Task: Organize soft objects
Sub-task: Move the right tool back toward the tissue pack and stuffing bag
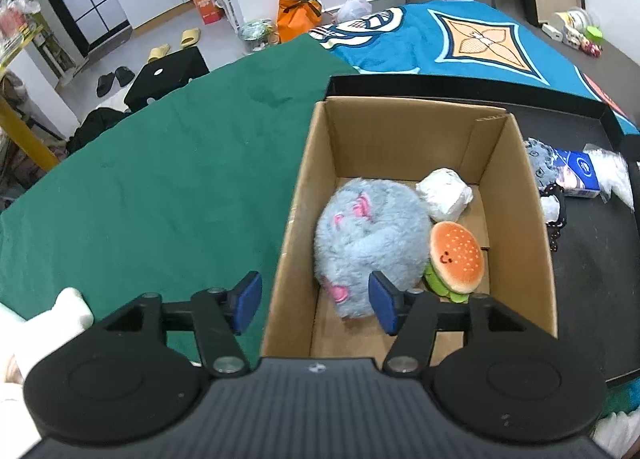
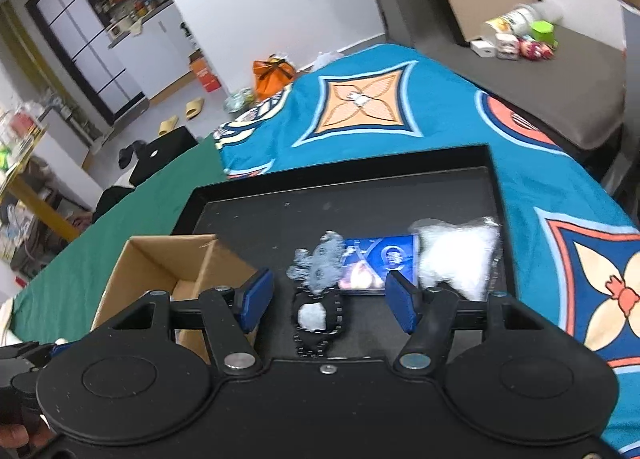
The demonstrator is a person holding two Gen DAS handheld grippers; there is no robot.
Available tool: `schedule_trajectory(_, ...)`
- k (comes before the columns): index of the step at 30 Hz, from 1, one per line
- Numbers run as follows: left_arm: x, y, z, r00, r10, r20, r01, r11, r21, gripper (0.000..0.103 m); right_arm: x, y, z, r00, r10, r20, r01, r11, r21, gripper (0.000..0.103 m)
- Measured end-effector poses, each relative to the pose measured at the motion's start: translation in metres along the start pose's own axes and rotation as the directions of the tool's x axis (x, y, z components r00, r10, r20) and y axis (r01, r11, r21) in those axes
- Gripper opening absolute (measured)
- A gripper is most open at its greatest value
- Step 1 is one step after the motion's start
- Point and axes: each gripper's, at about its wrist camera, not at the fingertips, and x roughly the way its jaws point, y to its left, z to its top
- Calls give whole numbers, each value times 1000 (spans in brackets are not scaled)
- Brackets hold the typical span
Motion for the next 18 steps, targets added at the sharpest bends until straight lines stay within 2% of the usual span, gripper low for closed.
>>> schedule_trajectory(9, 4, -19, 11, 998, 56, -9, -56, 997, 44, 69, 3, -28, 0, 998, -54, 12, 54, 998, 30, 62)
schedule_trajectory(18, 11, -25, 26, 995, 101, -14, -100, 994, 51, 70, 17, -57, 1, 997, -83, -3, 82, 991, 108, 62)
